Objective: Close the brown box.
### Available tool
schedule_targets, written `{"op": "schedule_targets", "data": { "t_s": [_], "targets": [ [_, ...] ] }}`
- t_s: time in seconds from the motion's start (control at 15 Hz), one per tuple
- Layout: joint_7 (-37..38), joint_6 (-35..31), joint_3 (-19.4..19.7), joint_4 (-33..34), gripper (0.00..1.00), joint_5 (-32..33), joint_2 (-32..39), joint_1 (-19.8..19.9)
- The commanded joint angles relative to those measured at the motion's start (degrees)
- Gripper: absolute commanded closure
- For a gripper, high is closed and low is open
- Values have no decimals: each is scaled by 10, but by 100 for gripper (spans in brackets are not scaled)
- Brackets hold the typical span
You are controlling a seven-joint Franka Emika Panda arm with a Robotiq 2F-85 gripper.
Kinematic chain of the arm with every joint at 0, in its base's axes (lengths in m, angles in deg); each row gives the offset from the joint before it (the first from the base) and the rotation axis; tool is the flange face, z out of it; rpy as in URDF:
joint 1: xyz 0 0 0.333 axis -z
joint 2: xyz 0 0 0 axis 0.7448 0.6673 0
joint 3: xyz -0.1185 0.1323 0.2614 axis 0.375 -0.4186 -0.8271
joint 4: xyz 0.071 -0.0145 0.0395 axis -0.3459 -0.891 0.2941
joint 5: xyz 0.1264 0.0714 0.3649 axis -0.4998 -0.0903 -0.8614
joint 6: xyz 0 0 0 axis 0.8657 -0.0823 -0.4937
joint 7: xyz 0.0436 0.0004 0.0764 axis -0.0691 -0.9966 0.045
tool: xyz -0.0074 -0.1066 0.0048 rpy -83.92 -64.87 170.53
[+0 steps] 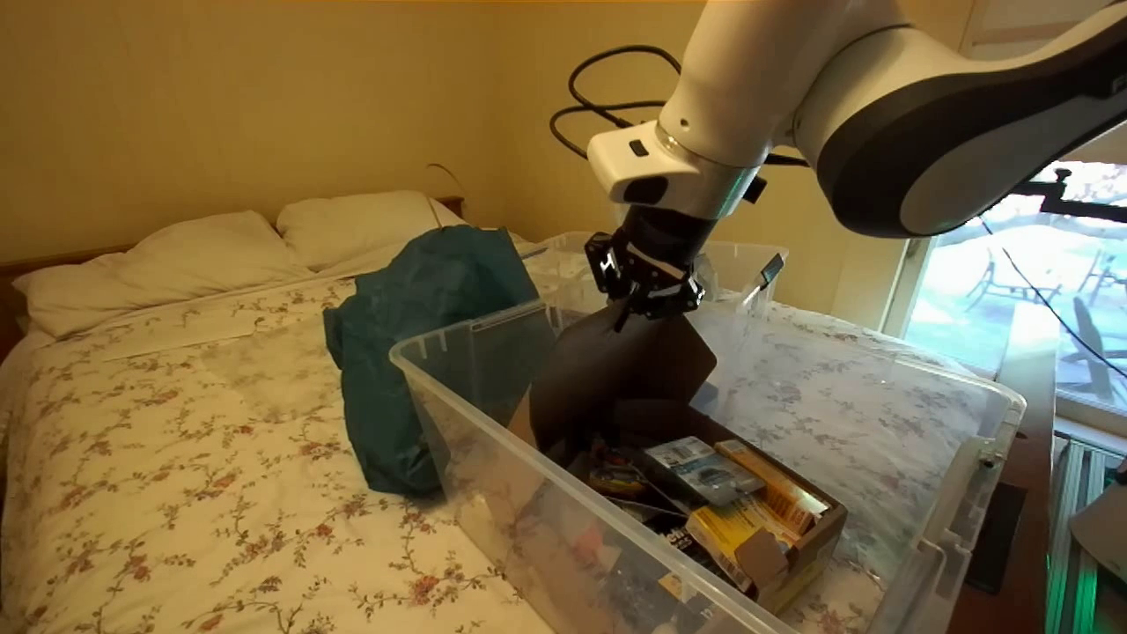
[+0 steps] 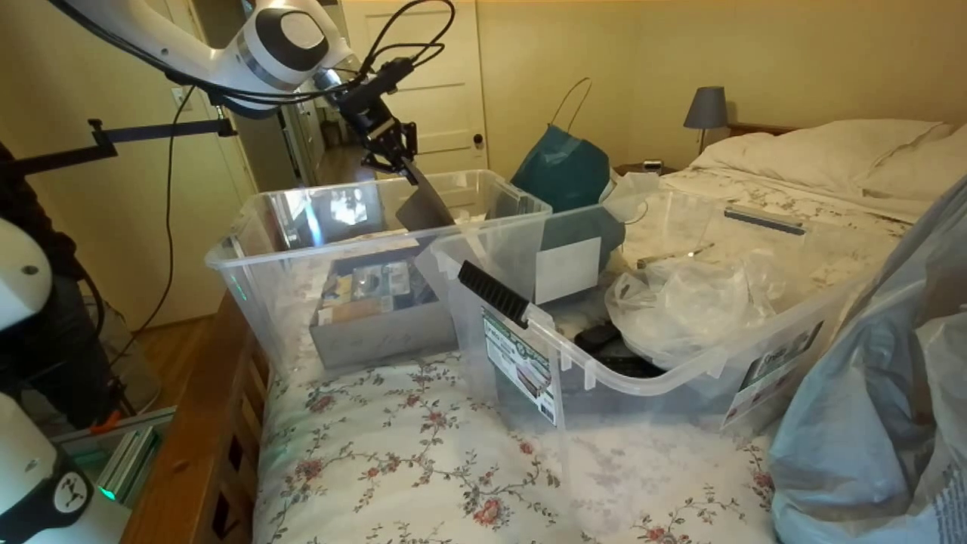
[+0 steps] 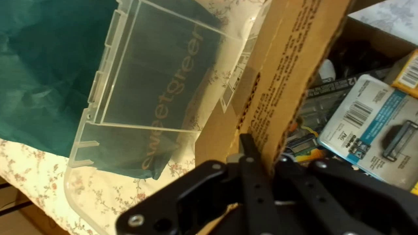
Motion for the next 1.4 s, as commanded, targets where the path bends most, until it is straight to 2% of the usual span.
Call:
{"op": "schedule_targets", "data": {
  "t_s": [0.0, 0.33, 0.87, 1.33],
  "targets": [
    [25, 19, 3, -63, 99, -19, 8, 6],
    [65, -23, -11, -122, 99, -72, 9, 24],
    [162, -70, -47, -185, 99, -156, 5, 17],
    [229, -137, -108, -224, 99, -240, -11, 32]
  ]
}}
